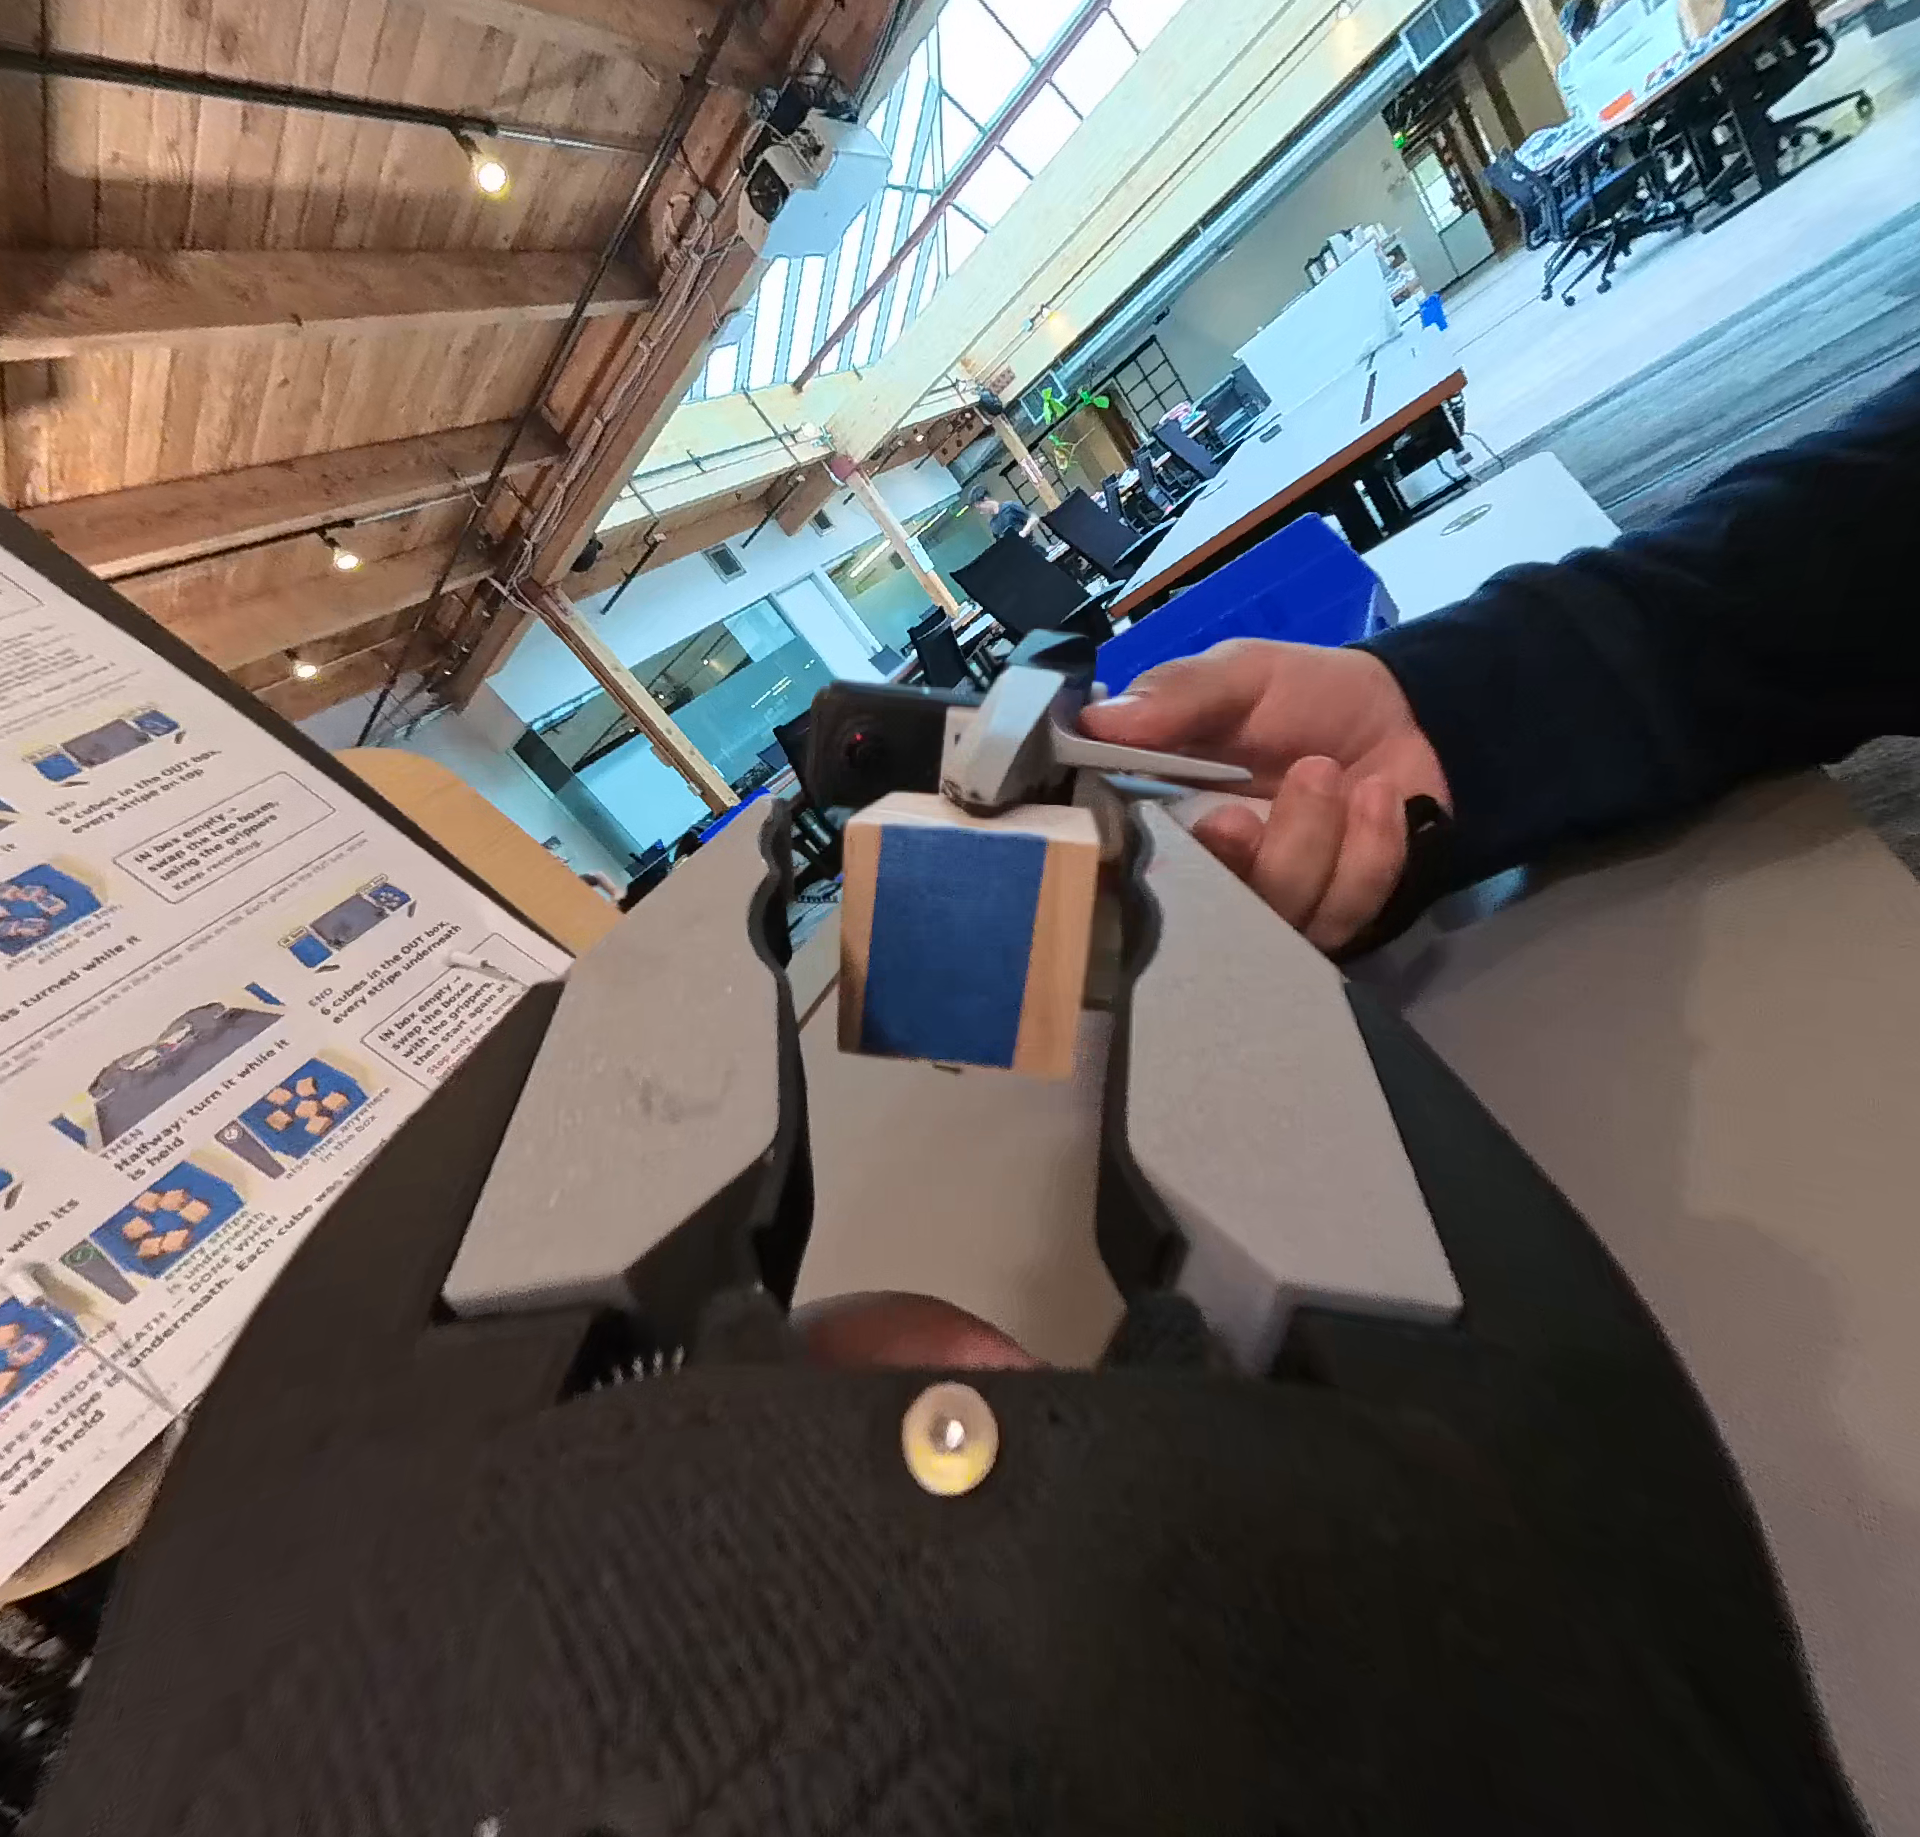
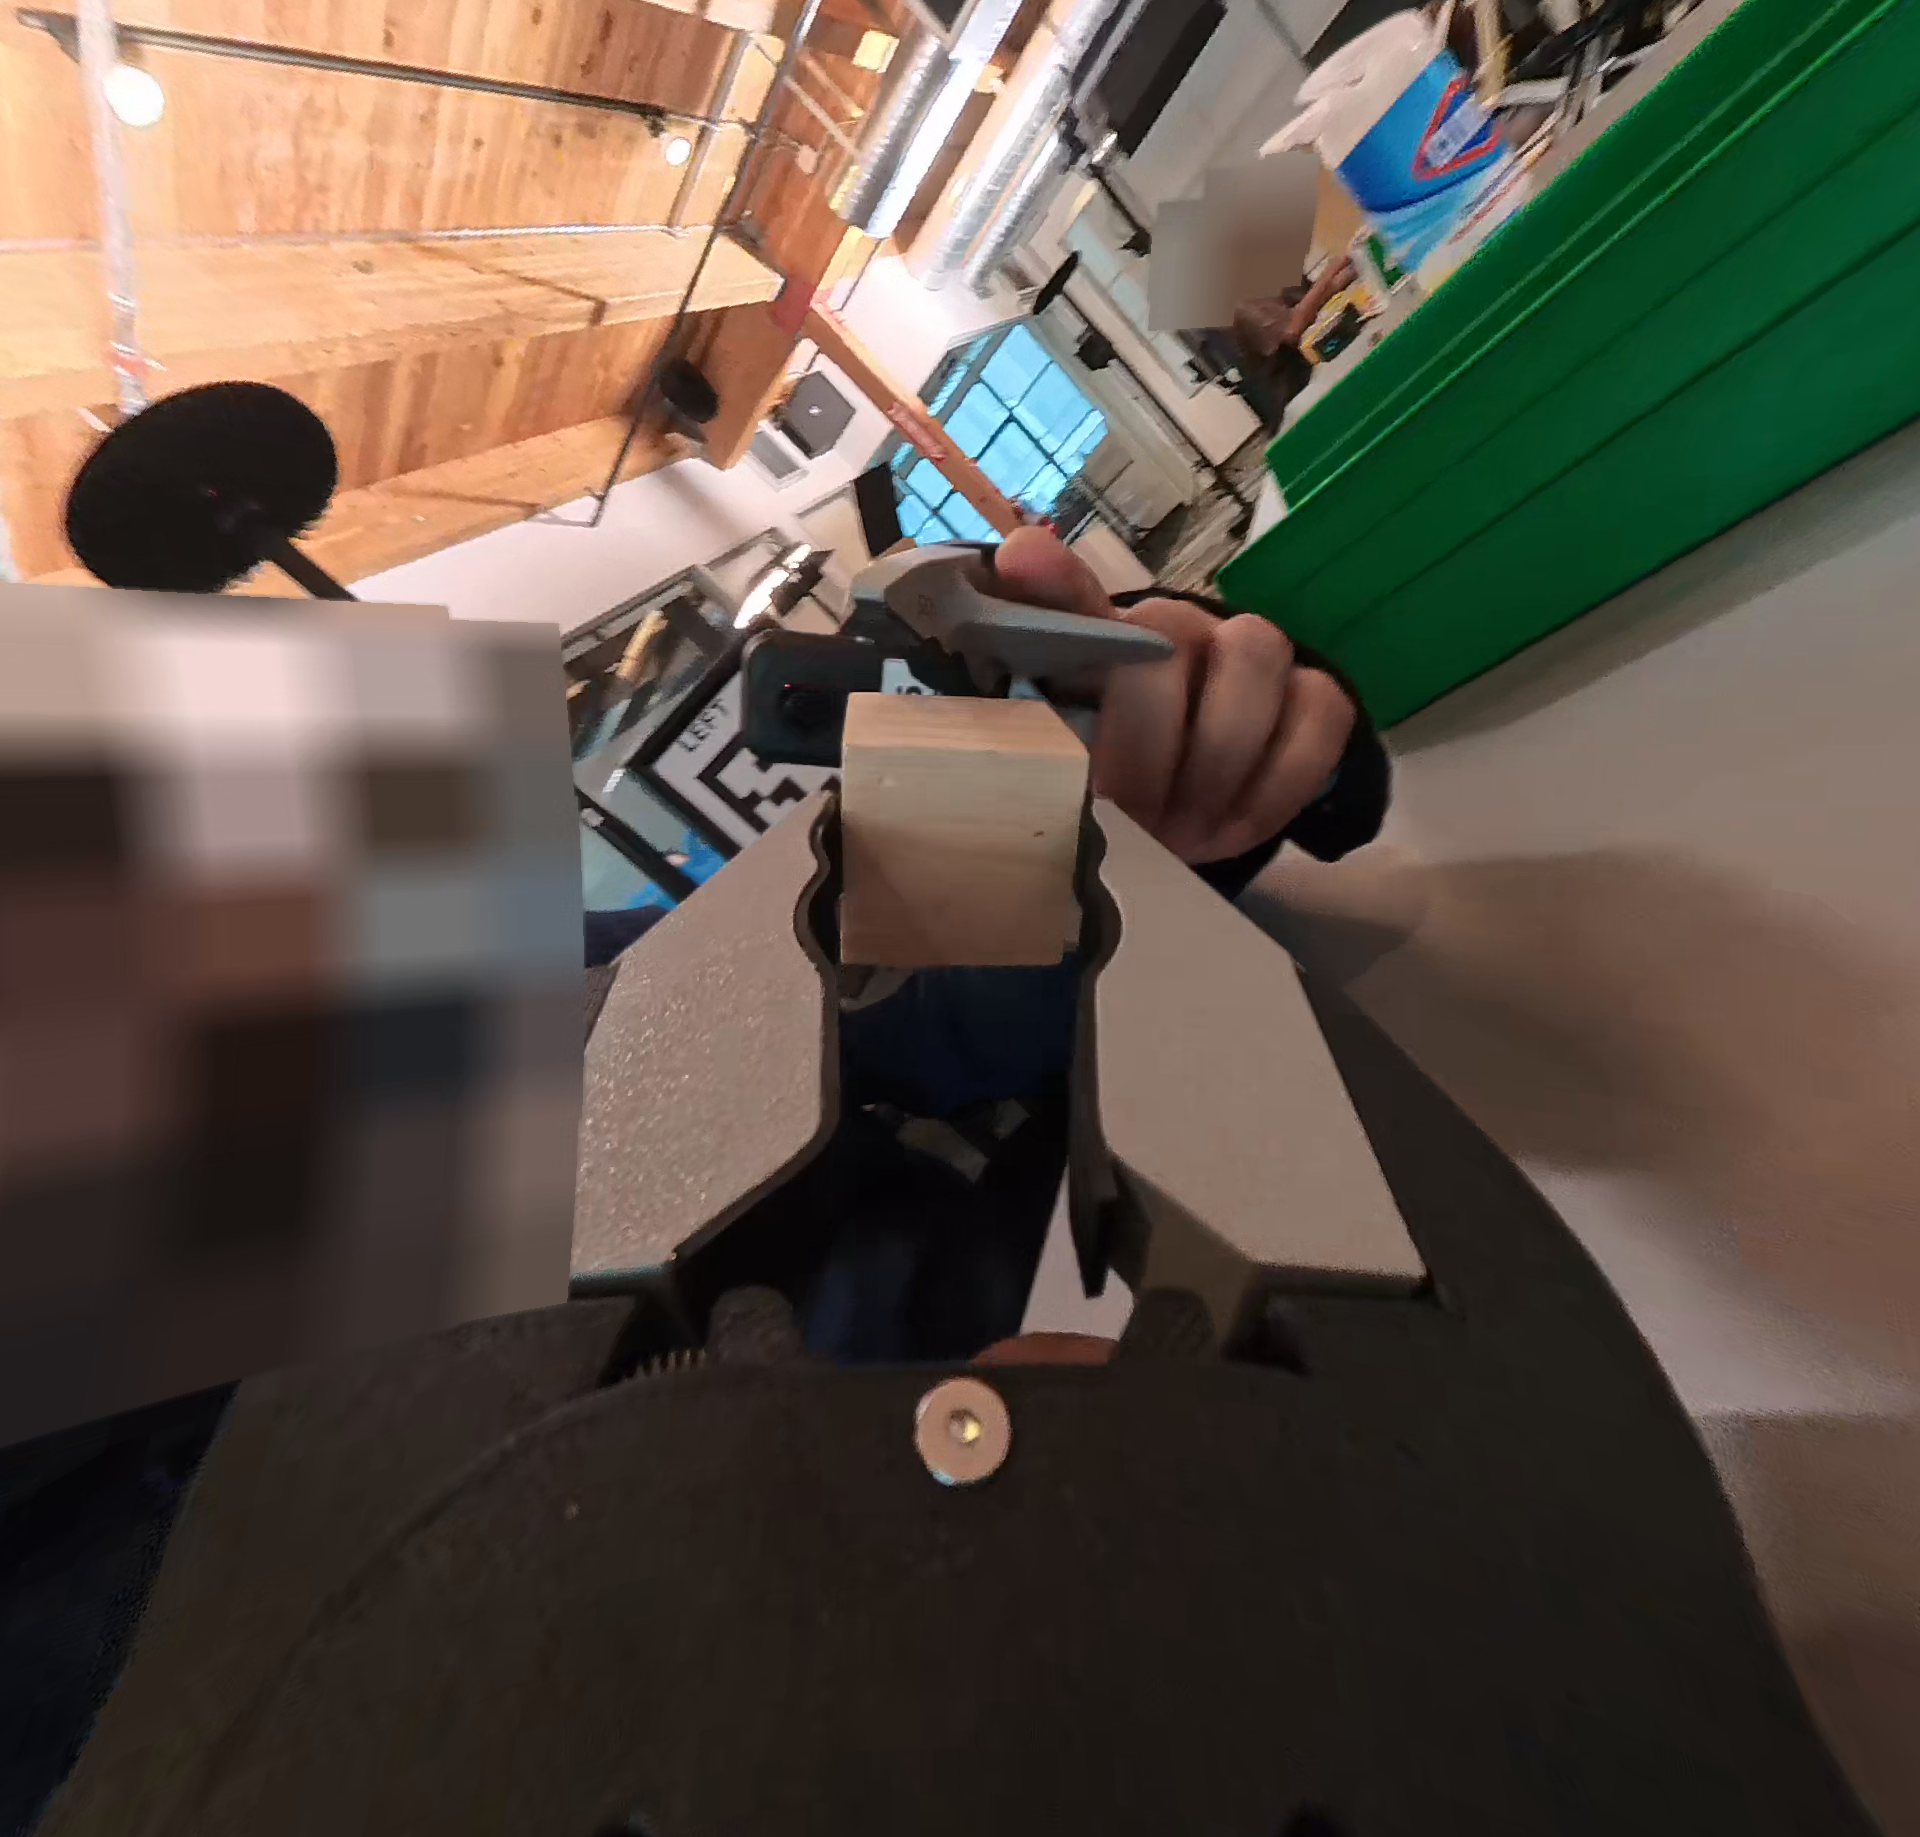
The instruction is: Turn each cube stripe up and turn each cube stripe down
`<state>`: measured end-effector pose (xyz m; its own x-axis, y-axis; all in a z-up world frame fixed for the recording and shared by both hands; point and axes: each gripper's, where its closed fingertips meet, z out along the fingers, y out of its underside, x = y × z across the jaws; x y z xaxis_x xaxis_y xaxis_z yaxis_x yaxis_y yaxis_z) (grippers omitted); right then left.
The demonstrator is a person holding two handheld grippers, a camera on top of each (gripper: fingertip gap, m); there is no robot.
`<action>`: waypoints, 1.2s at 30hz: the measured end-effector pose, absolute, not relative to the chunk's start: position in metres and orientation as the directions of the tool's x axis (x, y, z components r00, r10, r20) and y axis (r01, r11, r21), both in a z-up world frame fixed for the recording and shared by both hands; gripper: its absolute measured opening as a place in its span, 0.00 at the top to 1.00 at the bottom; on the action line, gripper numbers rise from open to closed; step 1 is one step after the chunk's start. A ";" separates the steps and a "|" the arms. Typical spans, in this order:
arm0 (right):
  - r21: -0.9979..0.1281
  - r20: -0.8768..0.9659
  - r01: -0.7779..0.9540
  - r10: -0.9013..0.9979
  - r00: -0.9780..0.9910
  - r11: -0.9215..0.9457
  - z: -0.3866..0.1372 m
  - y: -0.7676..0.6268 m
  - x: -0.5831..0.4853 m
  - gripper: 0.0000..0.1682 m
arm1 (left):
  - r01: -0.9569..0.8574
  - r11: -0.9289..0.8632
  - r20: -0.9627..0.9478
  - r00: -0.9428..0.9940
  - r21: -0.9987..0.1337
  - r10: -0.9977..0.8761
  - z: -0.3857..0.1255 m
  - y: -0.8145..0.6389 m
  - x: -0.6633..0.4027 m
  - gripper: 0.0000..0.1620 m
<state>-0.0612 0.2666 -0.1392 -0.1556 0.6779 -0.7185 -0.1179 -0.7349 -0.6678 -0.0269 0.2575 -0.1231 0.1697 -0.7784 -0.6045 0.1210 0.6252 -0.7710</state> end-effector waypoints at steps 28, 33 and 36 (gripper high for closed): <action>-0.524 0.158 0.141 0.066 0.985 -0.840 -0.222 0.303 0.288 0.75 | -0.309 0.367 -0.457 0.307 -0.878 -0.835 -0.185 0.333 -0.018 0.68; -0.414 0.225 0.115 0.021 0.974 -0.903 -0.261 0.315 0.310 0.74 | -0.338 0.201 -0.320 0.348 -0.919 -0.881 -0.199 0.345 -0.020 0.69; -0.463 0.195 0.073 -0.021 0.981 -0.883 -0.252 0.320 0.310 0.65 | -0.393 0.118 -0.280 0.384 -0.912 -0.880 -0.213 0.355 -0.023 0.67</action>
